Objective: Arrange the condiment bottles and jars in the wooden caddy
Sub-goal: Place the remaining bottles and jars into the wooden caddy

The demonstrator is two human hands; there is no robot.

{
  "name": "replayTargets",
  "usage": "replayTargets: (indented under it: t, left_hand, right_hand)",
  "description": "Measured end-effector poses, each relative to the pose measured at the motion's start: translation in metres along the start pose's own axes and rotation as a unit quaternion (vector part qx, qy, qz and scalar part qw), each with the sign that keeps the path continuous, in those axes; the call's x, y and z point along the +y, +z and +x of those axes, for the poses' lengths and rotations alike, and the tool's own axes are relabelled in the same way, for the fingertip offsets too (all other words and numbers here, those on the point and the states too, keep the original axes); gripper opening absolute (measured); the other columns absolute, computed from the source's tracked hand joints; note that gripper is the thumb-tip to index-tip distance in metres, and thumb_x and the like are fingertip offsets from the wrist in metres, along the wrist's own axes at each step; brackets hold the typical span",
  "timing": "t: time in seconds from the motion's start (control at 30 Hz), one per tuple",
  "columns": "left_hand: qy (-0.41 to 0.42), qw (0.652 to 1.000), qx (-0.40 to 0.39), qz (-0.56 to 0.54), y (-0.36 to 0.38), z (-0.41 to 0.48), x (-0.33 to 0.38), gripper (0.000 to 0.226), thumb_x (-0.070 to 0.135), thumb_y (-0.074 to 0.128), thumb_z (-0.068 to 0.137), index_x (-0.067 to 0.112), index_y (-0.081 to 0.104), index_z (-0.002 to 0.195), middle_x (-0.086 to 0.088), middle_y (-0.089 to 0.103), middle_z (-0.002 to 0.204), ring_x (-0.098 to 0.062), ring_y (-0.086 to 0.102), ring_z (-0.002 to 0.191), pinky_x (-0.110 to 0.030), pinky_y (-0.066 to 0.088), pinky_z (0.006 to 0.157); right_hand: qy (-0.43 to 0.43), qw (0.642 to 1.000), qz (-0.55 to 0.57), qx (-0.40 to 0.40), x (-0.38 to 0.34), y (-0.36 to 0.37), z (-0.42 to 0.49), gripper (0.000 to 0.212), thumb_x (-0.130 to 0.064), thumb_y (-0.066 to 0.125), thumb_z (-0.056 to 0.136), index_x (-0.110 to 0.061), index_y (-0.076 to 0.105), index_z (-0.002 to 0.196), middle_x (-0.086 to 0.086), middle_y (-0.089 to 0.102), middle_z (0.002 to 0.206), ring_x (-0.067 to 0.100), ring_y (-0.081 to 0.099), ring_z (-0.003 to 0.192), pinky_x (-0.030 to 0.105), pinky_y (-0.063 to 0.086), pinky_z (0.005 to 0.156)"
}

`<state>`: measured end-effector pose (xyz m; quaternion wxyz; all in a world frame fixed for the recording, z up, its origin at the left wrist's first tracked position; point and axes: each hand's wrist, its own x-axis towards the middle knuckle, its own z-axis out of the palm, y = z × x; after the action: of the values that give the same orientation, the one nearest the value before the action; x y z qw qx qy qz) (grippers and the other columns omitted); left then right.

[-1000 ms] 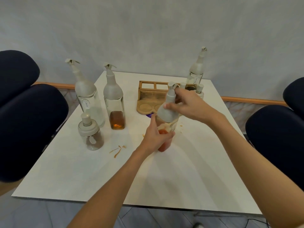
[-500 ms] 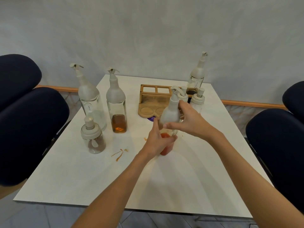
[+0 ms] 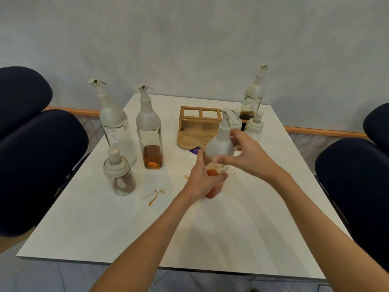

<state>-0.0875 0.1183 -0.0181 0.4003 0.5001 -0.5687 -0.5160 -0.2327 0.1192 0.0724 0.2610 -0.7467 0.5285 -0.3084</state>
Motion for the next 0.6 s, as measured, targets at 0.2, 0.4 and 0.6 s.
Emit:
replayTargets:
  t: [0.2,0.4,0.6]
  left_hand:
    - [0.014,1.000,-0.008,-0.019,-0.002,0.001,0.000,0.087,0.015,0.082,0.074,0.031,0.029,0.141,0.006,0.053,0.131,-0.014,0.051,0.121,-0.036,0.045,0.102]
    - [0.020,0.999,-0.029,-0.033,-0.006,-0.001,0.002,0.086,0.012,0.081,0.074,0.033,0.031,0.140,0.007,0.054,0.131,-0.014,0.051,0.123,-0.033,0.046,0.101]
    - [0.005,0.998,-0.062,-0.032,-0.010,0.000,0.007,0.099,0.029,0.084,0.060,0.039,0.030,0.142,0.004,0.052,0.134,-0.019,0.049,0.127,-0.049,0.044,0.107]
  right_hand:
    - [0.027,0.992,0.071,-0.096,0.000,-0.012,0.005,0.064,-0.014,0.082,0.074,-0.036,0.047,0.123,-0.026,0.057,0.113,-0.005,0.059,0.105,0.012,0.048,0.089]
    - [0.019,0.999,0.009,-0.039,0.003,-0.011,0.005,0.067,-0.037,0.087,0.065,-0.036,0.046,0.117,-0.030,0.053,0.105,-0.007,0.055,0.096,0.006,0.043,0.073]
    - [0.047,0.984,0.090,-0.145,0.007,-0.018,0.011,0.079,-0.028,0.086,0.070,-0.035,0.039,0.134,-0.024,0.052,0.125,-0.008,0.052,0.114,0.006,0.044,0.088]
